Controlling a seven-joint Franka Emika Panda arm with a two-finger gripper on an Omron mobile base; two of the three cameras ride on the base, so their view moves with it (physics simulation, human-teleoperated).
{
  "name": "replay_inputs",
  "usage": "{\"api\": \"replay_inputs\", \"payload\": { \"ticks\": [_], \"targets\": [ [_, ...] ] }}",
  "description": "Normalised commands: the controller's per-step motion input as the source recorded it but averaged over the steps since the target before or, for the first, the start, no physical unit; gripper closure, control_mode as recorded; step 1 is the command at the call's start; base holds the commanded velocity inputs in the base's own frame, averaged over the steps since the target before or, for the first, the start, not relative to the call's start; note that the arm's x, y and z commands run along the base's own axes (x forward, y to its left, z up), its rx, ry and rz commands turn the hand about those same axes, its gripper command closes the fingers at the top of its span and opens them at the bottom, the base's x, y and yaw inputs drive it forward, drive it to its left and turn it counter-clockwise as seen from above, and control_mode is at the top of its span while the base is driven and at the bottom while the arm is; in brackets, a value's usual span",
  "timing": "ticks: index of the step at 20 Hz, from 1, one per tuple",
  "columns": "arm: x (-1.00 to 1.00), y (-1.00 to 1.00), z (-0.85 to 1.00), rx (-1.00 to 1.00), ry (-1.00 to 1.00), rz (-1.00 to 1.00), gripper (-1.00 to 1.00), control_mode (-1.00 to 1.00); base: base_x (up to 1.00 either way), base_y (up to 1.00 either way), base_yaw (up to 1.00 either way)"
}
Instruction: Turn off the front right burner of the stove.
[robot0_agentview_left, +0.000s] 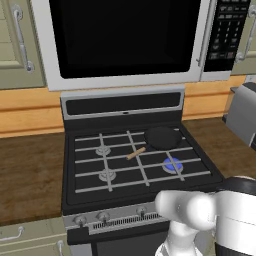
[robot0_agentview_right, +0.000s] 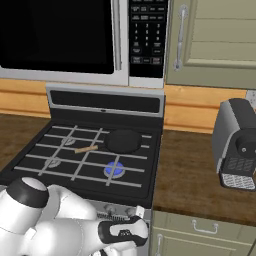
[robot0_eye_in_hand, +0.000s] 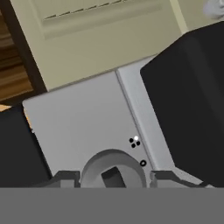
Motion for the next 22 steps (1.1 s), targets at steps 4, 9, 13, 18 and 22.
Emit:
{"api": "replay_inputs", "payload": {
  "ticks": [4, 9, 13, 18, 22],
  "targets": [
    [0.0, 0.0, 0.29, 0.26, 0.15, 0.0, 1.0, -1.0, 0.0, 0.0, 0.0],
    [0.0, 0.0, 0.33, 0.37, 0.2, 0.0, 1.0, -1.0, 0.0, 0.0, 0.0],
    [0.0, 0.0, 0.32, 0.45, 0.21, 0.0, 1.0, -1.0, 0.0, 0.0, 0.0],
    [0.0, 0.0, 0.38, 0.47, 0.18, 0.0, 1.0, -1.0, 0.0, 0.0, 0.0],
    [0.05, 0.0, 0.43, 0.48, 0.16, 0.0, 1.0, -1.0, 0.0, 0.0, 0.0]
  ]
}}
